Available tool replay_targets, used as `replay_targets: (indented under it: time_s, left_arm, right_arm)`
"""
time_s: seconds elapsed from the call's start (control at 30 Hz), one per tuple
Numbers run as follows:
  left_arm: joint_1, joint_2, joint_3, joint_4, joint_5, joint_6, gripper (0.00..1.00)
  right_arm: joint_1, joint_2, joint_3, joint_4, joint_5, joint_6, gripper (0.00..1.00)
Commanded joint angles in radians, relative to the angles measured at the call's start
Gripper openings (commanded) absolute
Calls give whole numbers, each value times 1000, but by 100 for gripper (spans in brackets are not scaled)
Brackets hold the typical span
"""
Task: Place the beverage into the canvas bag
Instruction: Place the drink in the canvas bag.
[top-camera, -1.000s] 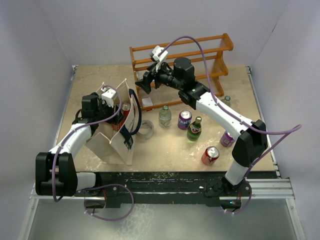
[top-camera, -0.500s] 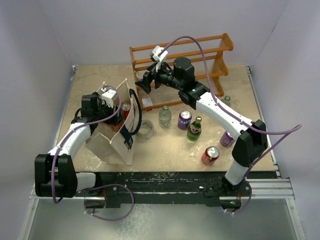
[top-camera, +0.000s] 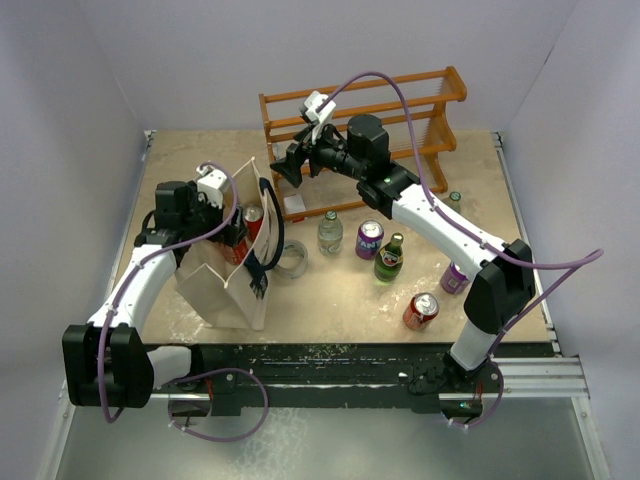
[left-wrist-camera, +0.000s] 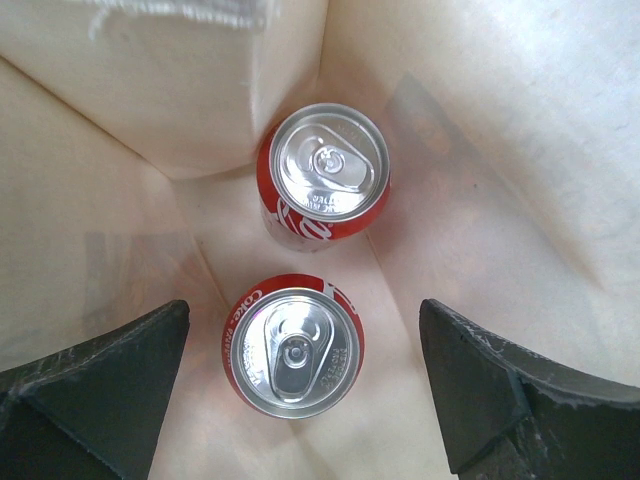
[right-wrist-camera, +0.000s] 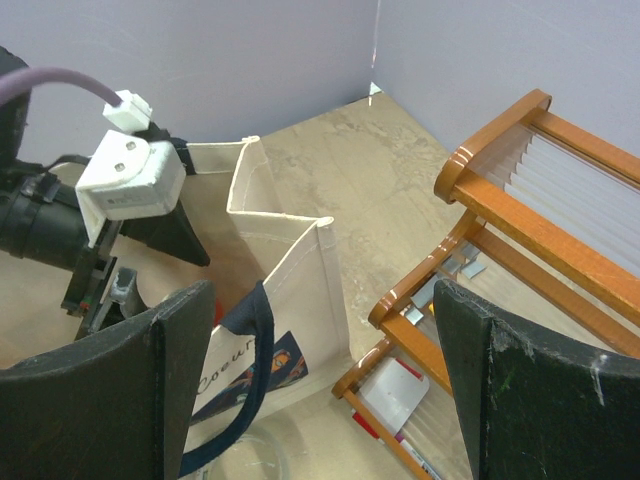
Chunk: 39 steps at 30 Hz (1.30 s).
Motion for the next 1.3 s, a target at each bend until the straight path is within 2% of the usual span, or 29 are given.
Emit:
replay_targets:
  time_s: [0.0,0.37,0.67,0.83,1.03,1.27]
  left_arm:
    - [4,-47,85,10,0,7,99]
    - [4,-69,235,-64,48,-51,99]
    - [-21,-39,388,-103,105,-58,99]
    - [-82,7,499,-128,107,-15,99]
    - [-211,75,600,-154,60,69,99]
    - [-342,166,647,-135,31,117,99]
  right_arm:
    - [-4,-13,38,31,-1,6,90]
    - [-6,-71,-37,-12,41,-32,90]
    - [-110,-154,-101,-197,71,-46,90]
    - [-198,-204,-119,-317,83,-100,90]
    - [-302,-254,-118,-464,107,-169,91]
    - [-320,-326,-156,-626,111,-310,92]
